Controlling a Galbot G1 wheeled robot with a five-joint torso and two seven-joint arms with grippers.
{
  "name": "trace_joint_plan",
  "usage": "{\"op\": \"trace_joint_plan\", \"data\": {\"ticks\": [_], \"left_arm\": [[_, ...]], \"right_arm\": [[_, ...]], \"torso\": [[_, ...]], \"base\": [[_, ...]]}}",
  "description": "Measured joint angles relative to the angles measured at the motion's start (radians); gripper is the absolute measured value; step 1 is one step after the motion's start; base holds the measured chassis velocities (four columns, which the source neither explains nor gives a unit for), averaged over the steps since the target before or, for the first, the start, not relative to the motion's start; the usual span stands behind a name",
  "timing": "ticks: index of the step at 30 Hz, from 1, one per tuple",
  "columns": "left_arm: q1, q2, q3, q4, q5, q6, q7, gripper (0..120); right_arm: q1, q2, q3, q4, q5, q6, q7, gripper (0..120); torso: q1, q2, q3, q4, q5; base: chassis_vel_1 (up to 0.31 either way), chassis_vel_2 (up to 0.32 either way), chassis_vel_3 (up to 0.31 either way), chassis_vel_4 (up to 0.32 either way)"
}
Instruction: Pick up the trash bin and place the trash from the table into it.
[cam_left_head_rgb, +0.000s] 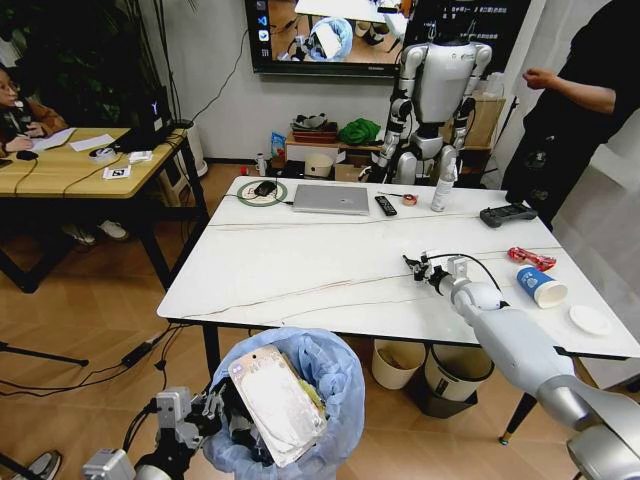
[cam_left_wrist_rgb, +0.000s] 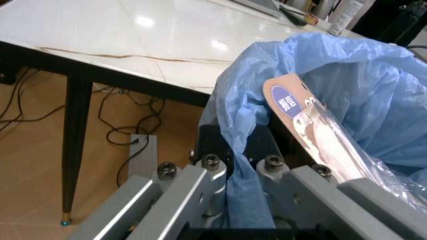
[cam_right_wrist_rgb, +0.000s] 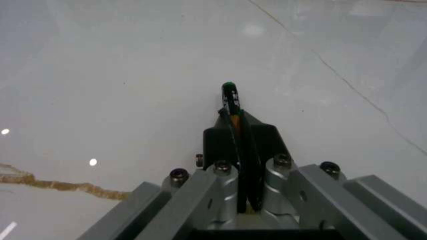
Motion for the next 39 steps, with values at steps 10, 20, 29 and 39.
{"op": "trace_joint_plan", "data": {"ticks": [10,20,29,39], "left_arm": [[-0.004,-0.001,0.006,0.003,-0.001,0.001,-0.001,0],[-0.007,-0.003,0.004,0.005,-0.004,0.004,-0.003,0],[-0.006,-0.001,0.003,0.005,-0.005,0.006,-0.004,0],[0.003,-0.006,0.004,0.004,0.007,0.007,-0.004,0]], "right_arm": [[-0.002,-0.017,-0.005,0.016,0.012,-0.006,0.000,0],[-0.064,-0.126,0.003,0.247,0.177,0.033,-0.102,0],[-0.224,-0.272,0.047,0.625,0.345,0.061,-0.180,0],[-0.417,-0.403,0.059,0.982,0.390,0.132,-0.355,0]], "torso": [[0.000,0.000,0.000,0.0000,0.0003],[0.000,0.000,0.000,-0.0002,0.0002],[0.000,0.000,0.000,-0.0002,-0.0005],[0.000,0.000,0.000,-0.0002,-0.0004]], "base": [[0.000,0.000,0.000,0.000],[0.000,0.000,0.000,0.000],[0.000,0.000,0.000,0.000],[0.000,0.000,0.000,0.000]]}}
